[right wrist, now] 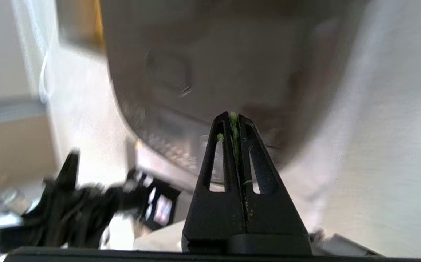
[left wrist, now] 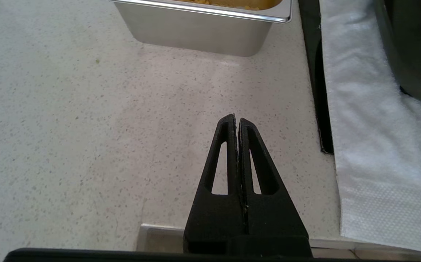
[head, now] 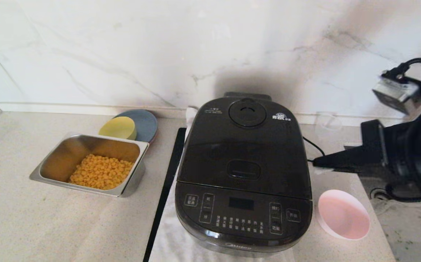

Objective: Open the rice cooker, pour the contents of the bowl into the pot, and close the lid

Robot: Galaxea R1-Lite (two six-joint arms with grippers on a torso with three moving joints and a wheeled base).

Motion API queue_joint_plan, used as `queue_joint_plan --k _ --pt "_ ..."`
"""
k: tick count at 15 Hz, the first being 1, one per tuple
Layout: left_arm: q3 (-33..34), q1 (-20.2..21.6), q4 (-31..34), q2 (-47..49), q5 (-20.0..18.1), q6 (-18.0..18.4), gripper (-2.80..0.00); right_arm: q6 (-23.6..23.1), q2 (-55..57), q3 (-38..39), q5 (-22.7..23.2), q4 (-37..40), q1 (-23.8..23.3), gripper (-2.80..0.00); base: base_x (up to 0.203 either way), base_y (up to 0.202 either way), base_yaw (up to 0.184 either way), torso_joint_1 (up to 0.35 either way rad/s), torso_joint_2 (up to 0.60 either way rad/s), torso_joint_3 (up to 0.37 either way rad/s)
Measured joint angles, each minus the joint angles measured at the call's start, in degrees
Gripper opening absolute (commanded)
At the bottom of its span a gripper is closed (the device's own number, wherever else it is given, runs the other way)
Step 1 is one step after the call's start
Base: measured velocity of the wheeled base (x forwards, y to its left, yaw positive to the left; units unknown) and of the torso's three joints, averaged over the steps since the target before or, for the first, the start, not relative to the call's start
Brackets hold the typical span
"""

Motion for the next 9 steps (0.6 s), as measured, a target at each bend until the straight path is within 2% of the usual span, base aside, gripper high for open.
queue_joint_plan --k 2,3,4,6,9 --pt "0.0 0.0 0.0 0.0 0.0 0.0 -2.8 -3.4 -3.5 -2.1 -5.1 2.6 -2.7 -2.8 0.0 0.0 0.0 0.0 0.0 0.0" --pt "0.0 0.0 0.0 0.0 0.0 0.0 -2.8 -6.0 -5.2 -2.3 -9.0 3.3 -4.1 -2.8 0.0 0.0 0.0 0.0 0.0 0.0" --pt "0.0 0.0 0.0 0.0 0.0 0.0 -2.8 -8.4 -6.9 -2.2 -13.8 3.9 -5.2 -2.8 0.0 0.0 0.0 0.0 0.0 0.0" --pt "0.0 0.0 0.0 0.0 0.0 0.0 -2.8 -14.2 -11.8 -0.2 -26.5 4.2 -6.9 -2.8 0.0 0.0 0.0 0.0 0.0 0.0" --pt "0.0 0.0 0.0 0.0 0.0 0.0 -2.8 -22.9 -22.9 5.7 -42.7 4.3 -10.1 -2.8 0.0 0.0 0.0 0.0 0.0 0.0"
